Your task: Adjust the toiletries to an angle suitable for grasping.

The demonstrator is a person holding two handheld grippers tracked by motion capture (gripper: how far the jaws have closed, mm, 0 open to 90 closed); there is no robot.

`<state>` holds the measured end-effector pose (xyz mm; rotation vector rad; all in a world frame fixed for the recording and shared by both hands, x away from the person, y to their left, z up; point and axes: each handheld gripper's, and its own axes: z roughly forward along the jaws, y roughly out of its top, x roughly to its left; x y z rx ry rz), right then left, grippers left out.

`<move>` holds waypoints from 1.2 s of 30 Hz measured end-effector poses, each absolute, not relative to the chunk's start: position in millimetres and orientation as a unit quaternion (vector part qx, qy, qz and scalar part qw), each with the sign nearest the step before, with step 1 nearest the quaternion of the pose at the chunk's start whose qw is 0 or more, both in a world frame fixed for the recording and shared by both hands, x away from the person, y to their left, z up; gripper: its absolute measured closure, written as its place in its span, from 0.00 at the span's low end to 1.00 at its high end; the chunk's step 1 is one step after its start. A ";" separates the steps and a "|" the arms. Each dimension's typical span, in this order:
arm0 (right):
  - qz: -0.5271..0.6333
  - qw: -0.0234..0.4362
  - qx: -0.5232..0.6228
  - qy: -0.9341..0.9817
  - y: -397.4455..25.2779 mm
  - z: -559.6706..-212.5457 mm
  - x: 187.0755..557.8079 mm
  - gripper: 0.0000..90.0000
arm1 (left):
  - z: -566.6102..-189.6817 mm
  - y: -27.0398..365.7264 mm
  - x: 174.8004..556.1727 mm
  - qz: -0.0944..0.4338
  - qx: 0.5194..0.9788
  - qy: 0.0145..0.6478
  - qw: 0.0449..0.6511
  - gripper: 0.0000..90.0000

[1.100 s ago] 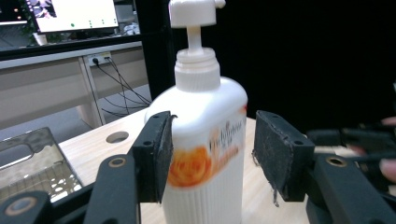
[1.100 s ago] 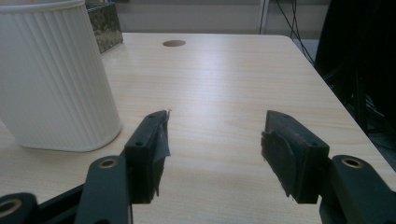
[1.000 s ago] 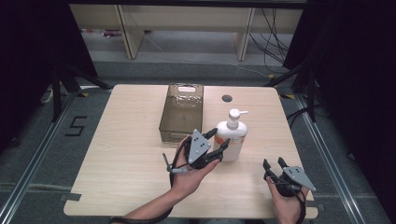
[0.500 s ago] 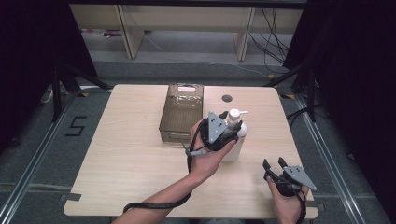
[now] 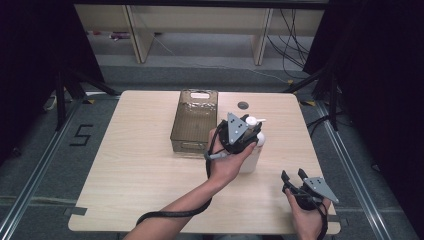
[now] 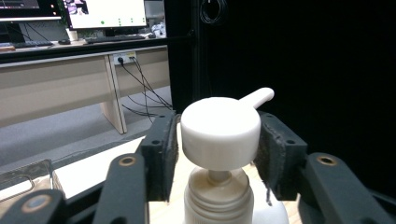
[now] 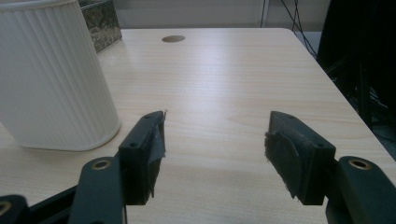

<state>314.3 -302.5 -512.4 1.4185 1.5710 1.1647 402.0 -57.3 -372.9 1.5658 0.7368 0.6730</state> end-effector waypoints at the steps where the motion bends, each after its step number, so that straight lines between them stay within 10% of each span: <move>1: 0.454 0.360 0.547 0.605 -302.3 -513.1 315.2 0.43 | -372.7 -57.5 402.3 0.288 0.674 0.319 0.601 0.60; 36: 0.458 0.356 0.546 0.604 -302.6 -513.2 316.0 0.42 | -324.2 -30.1 380.0 0.278 0.669 0.286 0.627 0.65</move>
